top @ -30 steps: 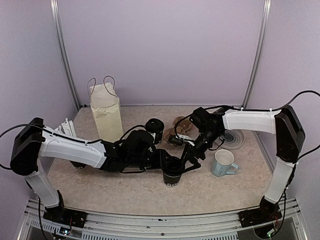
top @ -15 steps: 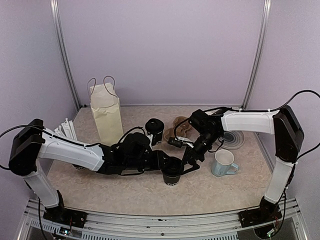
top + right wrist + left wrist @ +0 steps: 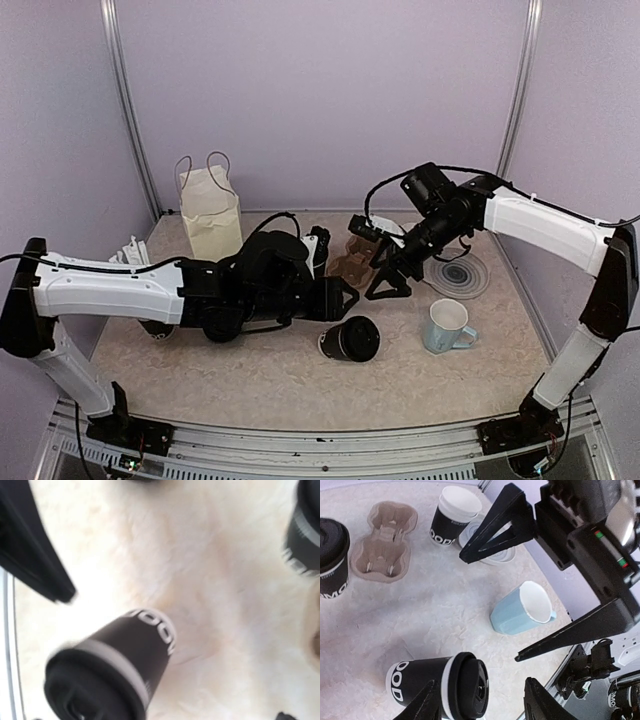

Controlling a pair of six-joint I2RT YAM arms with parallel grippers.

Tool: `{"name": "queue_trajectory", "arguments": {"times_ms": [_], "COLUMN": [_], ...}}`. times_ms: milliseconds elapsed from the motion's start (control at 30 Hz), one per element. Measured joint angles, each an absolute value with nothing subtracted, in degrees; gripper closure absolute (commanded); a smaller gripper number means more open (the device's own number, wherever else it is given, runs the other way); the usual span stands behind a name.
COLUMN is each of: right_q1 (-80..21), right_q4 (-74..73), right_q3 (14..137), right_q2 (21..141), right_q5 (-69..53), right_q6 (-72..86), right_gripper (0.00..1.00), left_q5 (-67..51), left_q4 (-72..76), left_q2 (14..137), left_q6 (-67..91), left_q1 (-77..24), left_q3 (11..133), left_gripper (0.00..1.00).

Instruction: Pack the takeout coffee

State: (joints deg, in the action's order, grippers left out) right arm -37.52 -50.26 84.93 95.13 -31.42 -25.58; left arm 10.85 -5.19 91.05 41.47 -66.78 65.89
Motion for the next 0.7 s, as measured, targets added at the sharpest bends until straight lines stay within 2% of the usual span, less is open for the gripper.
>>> {"name": "queue_trajectory", "arguments": {"times_ms": [167, 267, 300, 400, 533, 700], "right_q1": [-37.32, -37.32, -37.32, -37.08, -36.45, -36.16], "right_q4": [-49.15, -46.83, -46.06, -44.14, -43.81, -43.92], "right_q3": [84.73, 82.61, 81.47, 77.76, 74.65, 74.08], "right_q2": [91.22, 89.12, 88.36, 86.35, 83.83, 79.85], "right_q5": [-30.35, -30.04, -29.82, -29.39, -28.99, -28.95], "right_q6": [-26.44, -27.14, -27.42, -28.38, -30.22, -32.36], "right_gripper": [0.00, 0.00, 0.01, 0.01, 0.01, 0.02], "left_q5": [12.97, 14.17, 14.26, 15.20, 19.03, 15.07], "left_q4": [-8.29, -9.63, -9.91, -9.41, -5.52, -5.13], "left_q2": [88.07, 87.66, 87.66, 87.61, 86.48, 87.70], "left_q6": [38.46, 36.71, 35.57, 28.84, 15.46, 1.26], "left_q1": [-66.89, -66.67, -66.67, -67.46, -72.58, -74.61], "left_q3": [69.76, 70.24, 70.19, 68.84, 60.90, 57.58], "left_gripper": [0.43, 0.39, 0.35, 0.03, 0.01, 0.02]}}
